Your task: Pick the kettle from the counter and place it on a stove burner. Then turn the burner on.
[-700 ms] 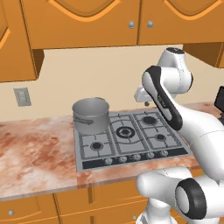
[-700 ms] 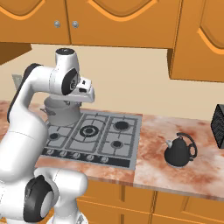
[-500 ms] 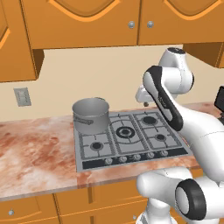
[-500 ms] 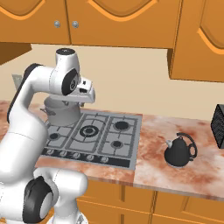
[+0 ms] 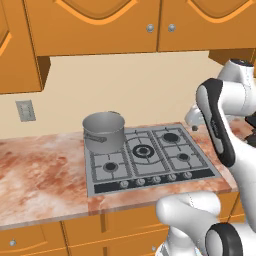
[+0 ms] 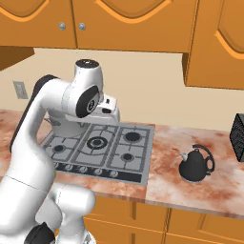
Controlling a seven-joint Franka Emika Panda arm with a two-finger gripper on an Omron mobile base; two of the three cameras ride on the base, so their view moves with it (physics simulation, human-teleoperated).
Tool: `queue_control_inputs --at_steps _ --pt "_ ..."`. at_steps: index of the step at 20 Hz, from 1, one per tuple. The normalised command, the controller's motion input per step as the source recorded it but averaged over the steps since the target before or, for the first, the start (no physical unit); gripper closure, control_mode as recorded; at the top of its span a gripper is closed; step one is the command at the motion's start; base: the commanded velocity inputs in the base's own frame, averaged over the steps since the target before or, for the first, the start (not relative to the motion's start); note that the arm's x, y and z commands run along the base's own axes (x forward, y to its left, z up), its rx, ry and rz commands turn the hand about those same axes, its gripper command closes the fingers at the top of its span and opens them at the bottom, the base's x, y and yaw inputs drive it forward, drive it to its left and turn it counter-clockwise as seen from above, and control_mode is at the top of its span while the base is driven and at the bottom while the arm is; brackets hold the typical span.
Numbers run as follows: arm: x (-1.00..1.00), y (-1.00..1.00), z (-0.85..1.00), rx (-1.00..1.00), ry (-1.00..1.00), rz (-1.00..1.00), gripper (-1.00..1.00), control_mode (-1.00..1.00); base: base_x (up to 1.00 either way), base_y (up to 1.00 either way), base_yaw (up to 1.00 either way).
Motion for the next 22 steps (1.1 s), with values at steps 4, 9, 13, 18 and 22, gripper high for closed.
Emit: queue_control_inputs --at_steps 4,9,13,18,22 --pt "-0.70 -0.85 -0.01 -0.01 0.00 0.00 -1.00 -1.00 0.00 0.00 0.00" --pt "-0.69 -0.91 -0.10 -0.02 0.00 0.00 -1.00 -1.00 0.00 0.00 0.00" --pt "-0.48 -0.71 -0.25 -0.13 0.00 0.00 -1.00 -1.00 0.00 0.00 0.00" --pt "-0.32 -0.81 -0.22 -0.13 0.00 -0.01 -1.00 -1.00 0.00 0.00 0.00" --pt "-0.27 -0.83 -0.09 -0.09 0.00 0.00 -1.00 -1.00 0.00 0.00 0.00"
